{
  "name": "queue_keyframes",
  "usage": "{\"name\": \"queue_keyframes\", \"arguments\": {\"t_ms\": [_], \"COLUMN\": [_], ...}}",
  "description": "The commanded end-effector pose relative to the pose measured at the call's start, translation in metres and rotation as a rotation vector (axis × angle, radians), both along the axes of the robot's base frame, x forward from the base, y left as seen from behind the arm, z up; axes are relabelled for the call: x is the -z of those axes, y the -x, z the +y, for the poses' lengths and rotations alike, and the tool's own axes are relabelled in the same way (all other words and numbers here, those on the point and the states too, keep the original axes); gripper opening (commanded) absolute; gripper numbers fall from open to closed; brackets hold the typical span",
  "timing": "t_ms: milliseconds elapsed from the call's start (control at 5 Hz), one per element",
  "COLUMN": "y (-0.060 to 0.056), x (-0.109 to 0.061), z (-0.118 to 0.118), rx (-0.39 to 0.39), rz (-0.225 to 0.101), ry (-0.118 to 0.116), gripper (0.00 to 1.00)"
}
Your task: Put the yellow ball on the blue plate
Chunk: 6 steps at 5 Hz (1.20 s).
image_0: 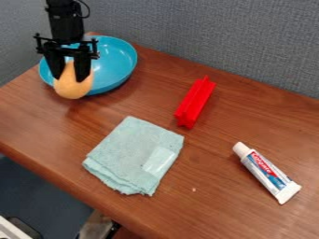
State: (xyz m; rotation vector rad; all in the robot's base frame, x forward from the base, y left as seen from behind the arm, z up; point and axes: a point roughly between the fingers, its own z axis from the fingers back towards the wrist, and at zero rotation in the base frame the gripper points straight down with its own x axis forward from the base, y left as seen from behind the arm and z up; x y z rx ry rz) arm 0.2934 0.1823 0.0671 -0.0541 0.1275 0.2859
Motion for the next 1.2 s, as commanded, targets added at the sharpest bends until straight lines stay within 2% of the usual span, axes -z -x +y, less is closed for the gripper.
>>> {"name": "queue_keyframes", "arguments": {"t_ms": [0,1000], "y": [0.0000,-0.0025], "x": [-0.0070,-0.0034], "z": [0.0100,0.0050], "rx": [-0.027,-0.019], "rz": [-0.030,-0.041], "ry": [-0.018,-0.015], "gripper": [0.00,0.00]}}
